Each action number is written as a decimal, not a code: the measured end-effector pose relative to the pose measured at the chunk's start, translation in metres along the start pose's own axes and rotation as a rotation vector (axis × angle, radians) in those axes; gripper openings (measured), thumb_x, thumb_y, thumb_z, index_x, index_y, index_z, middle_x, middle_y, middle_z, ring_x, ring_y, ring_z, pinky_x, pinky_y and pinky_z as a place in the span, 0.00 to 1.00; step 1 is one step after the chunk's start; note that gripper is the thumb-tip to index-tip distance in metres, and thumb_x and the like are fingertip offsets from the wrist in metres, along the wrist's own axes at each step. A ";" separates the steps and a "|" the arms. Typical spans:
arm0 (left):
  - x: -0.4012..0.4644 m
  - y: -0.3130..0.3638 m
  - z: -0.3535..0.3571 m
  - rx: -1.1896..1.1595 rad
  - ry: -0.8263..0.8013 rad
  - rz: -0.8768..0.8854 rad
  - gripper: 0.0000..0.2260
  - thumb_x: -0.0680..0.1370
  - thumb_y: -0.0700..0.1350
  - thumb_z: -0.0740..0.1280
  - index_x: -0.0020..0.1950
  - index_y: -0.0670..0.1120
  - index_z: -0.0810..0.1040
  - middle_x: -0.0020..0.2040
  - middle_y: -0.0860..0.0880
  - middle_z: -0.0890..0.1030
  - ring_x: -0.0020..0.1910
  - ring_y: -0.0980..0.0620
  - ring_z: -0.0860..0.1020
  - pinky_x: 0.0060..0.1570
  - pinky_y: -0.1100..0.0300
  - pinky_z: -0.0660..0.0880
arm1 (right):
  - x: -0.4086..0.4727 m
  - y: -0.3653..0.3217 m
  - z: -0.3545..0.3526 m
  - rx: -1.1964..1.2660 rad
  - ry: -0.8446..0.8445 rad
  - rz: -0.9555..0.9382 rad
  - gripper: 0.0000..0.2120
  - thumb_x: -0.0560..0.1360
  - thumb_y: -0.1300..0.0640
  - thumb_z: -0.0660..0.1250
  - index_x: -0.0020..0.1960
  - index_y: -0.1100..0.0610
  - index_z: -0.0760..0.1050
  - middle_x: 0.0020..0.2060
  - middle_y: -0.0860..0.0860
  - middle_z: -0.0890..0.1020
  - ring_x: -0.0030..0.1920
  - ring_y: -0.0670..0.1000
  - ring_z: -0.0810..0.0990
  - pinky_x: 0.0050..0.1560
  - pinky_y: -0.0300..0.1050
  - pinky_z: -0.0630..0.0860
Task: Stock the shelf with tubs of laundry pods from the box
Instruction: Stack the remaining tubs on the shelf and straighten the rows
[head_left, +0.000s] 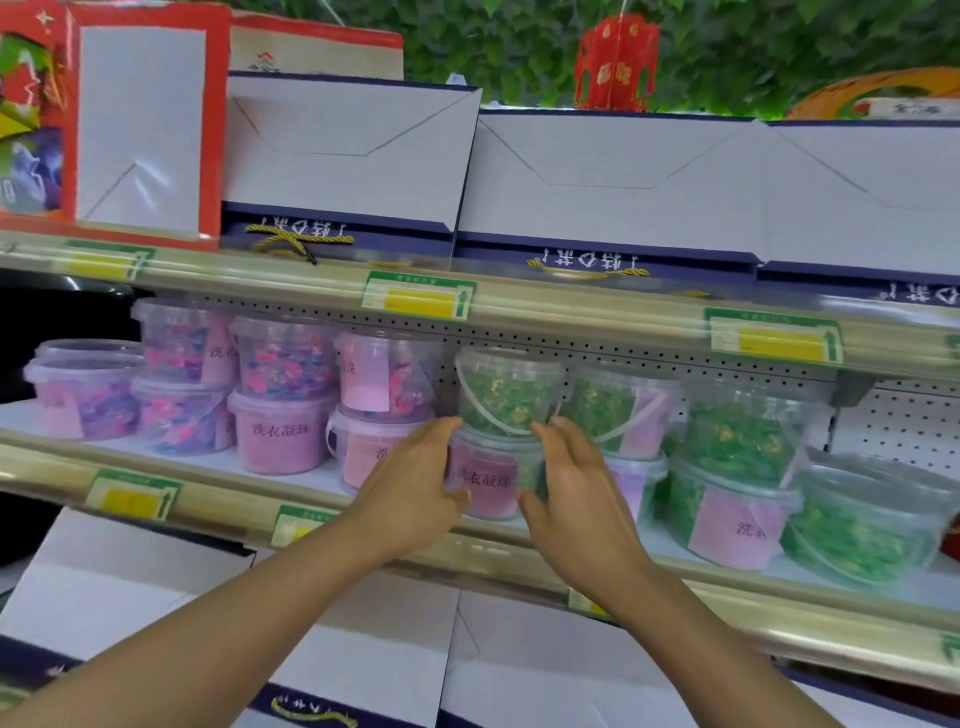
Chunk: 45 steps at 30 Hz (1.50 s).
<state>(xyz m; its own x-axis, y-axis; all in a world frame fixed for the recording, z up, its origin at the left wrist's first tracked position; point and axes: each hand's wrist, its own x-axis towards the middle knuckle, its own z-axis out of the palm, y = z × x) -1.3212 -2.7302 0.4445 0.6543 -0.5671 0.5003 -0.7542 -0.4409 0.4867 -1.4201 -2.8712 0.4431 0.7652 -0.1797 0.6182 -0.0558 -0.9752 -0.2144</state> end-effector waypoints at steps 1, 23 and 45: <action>-0.005 0.000 -0.002 0.030 0.010 0.000 0.27 0.71 0.43 0.69 0.68 0.51 0.66 0.64 0.51 0.73 0.62 0.49 0.73 0.59 0.51 0.72 | -0.003 0.000 -0.003 -0.030 0.018 -0.026 0.27 0.76 0.59 0.63 0.72 0.57 0.59 0.73 0.55 0.59 0.72 0.55 0.60 0.68 0.44 0.61; -0.133 -0.061 -0.085 0.272 0.092 -0.350 0.13 0.75 0.47 0.65 0.59 0.54 0.74 0.52 0.56 0.80 0.54 0.54 0.76 0.54 0.53 0.75 | -0.030 -0.089 0.038 0.008 -0.095 -0.265 0.12 0.76 0.52 0.61 0.59 0.52 0.70 0.55 0.49 0.76 0.53 0.53 0.76 0.44 0.45 0.71; -0.086 -0.295 -0.234 0.197 0.065 -0.173 0.15 0.74 0.47 0.67 0.59 0.54 0.73 0.57 0.54 0.78 0.56 0.51 0.76 0.54 0.52 0.74 | 0.093 -0.287 0.164 -0.029 -0.033 -0.044 0.13 0.75 0.54 0.64 0.58 0.54 0.72 0.55 0.51 0.72 0.55 0.53 0.74 0.46 0.46 0.71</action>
<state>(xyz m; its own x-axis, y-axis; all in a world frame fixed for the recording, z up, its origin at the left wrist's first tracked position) -1.1421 -2.3888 0.4256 0.7717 -0.4283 0.4701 -0.6229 -0.6581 0.4230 -1.2279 -2.5871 0.4385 0.7880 -0.1327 0.6012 -0.0402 -0.9855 -0.1649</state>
